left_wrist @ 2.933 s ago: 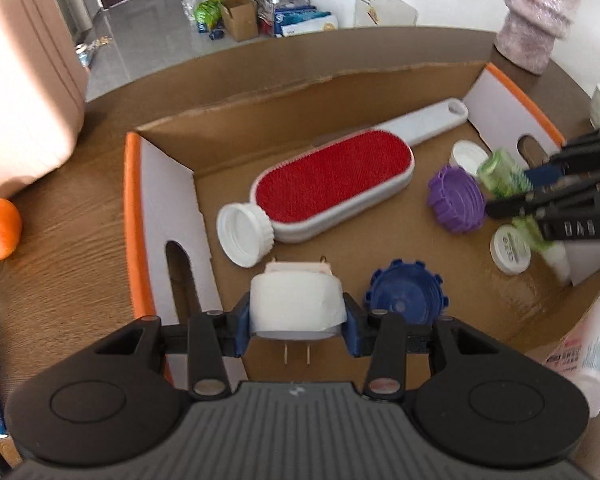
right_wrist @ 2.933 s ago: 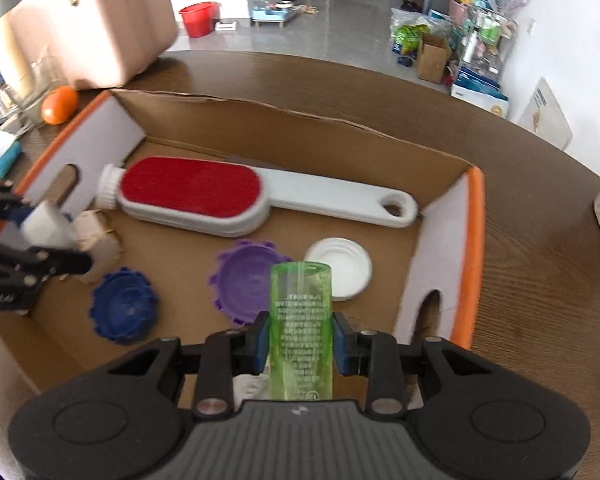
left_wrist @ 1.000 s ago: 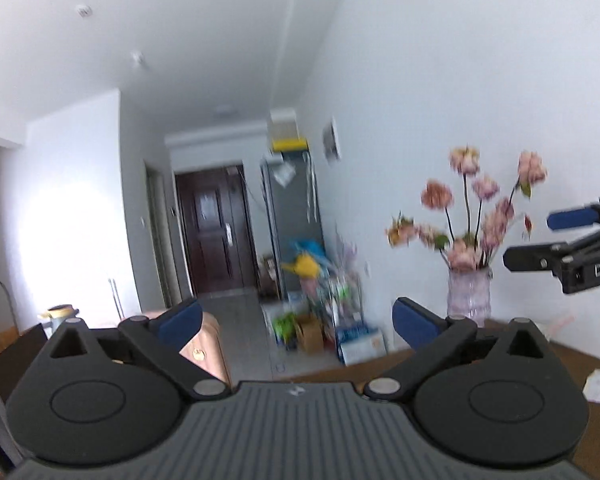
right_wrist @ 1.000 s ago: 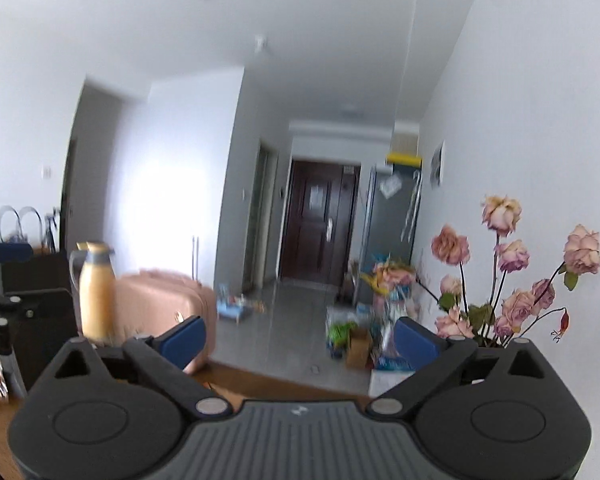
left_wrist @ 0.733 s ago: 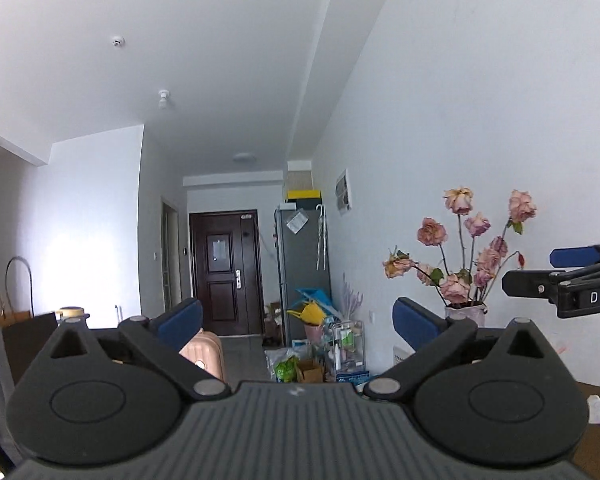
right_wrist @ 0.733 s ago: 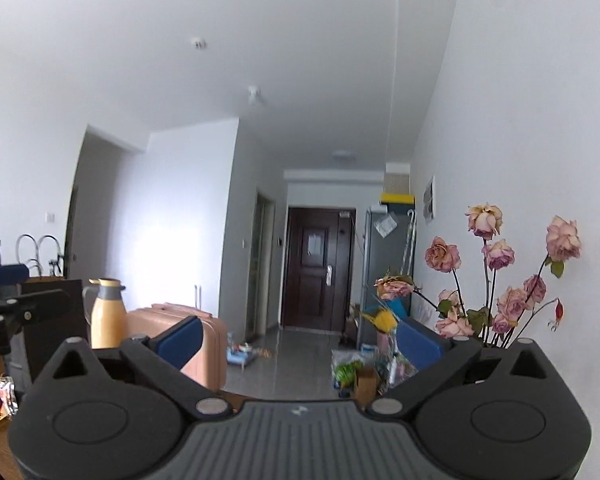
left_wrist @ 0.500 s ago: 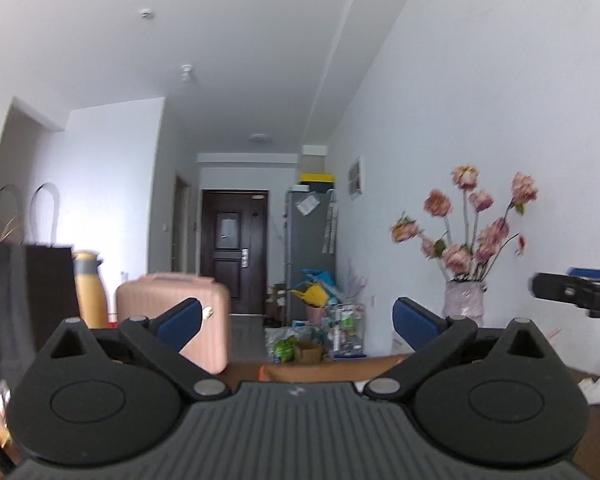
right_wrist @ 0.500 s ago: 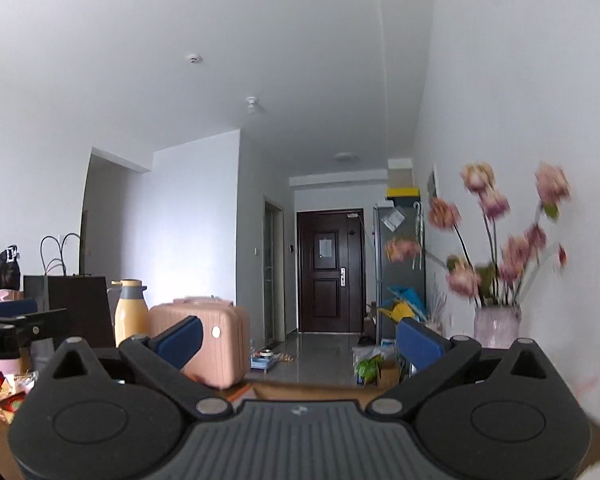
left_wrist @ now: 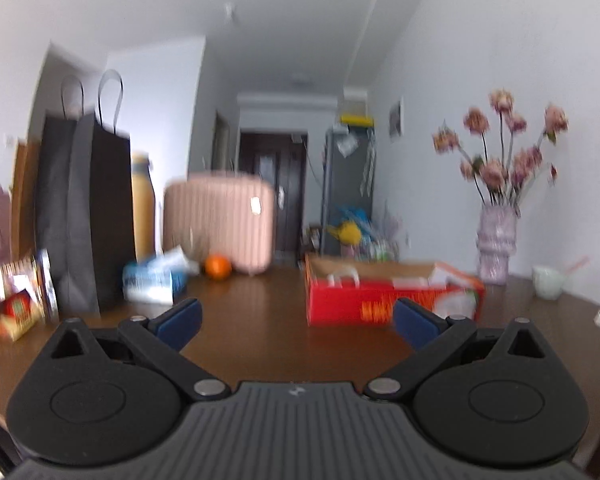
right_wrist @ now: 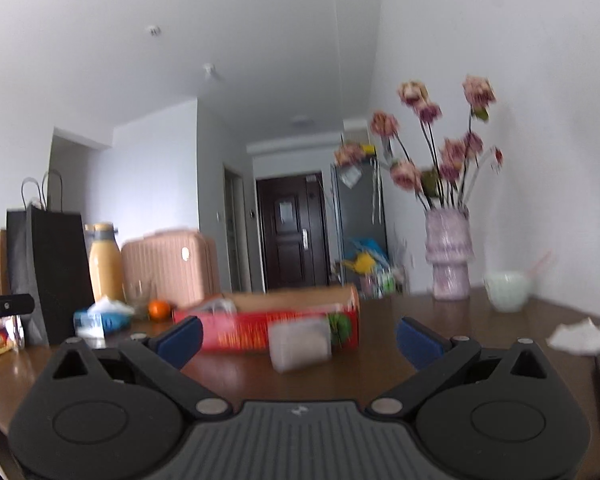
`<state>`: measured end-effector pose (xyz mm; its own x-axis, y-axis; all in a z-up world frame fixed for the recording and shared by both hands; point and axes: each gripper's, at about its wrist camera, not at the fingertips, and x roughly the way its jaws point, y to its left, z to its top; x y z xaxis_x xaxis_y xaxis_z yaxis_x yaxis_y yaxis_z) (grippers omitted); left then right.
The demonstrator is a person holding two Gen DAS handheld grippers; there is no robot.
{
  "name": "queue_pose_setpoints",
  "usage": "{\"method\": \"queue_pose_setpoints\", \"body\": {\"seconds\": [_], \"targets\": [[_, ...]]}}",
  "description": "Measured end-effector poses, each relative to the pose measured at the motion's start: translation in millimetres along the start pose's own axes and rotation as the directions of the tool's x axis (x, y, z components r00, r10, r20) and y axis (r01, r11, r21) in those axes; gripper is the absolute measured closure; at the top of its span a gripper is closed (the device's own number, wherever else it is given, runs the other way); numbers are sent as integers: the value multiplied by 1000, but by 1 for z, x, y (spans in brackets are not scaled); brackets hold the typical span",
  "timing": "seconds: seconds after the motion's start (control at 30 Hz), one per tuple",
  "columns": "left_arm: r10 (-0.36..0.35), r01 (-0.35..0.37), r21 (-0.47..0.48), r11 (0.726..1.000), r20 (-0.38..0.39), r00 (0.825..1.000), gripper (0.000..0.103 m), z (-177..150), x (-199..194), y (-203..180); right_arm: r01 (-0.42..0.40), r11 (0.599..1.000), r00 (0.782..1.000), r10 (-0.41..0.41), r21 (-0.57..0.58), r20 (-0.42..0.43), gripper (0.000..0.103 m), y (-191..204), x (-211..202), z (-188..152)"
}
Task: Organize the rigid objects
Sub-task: 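Close both tools on the white plastic container from its two sides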
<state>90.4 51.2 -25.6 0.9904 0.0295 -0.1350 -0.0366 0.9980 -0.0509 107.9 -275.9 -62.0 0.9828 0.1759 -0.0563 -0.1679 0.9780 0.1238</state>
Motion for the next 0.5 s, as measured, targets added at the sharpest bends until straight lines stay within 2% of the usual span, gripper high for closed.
{"method": "queue_pose_setpoints", "body": {"seconds": [0.17,0.5], "targets": [[-6,9,42,999,-85,996,0,-23,10,-2,22,1000,999,-22,0,-45,0,2,-14,-21],[-43,52,57,997,-145,988,0,-20,32,-12,25,1000,990,-25,0,-137,0,2,12,-28]]}}
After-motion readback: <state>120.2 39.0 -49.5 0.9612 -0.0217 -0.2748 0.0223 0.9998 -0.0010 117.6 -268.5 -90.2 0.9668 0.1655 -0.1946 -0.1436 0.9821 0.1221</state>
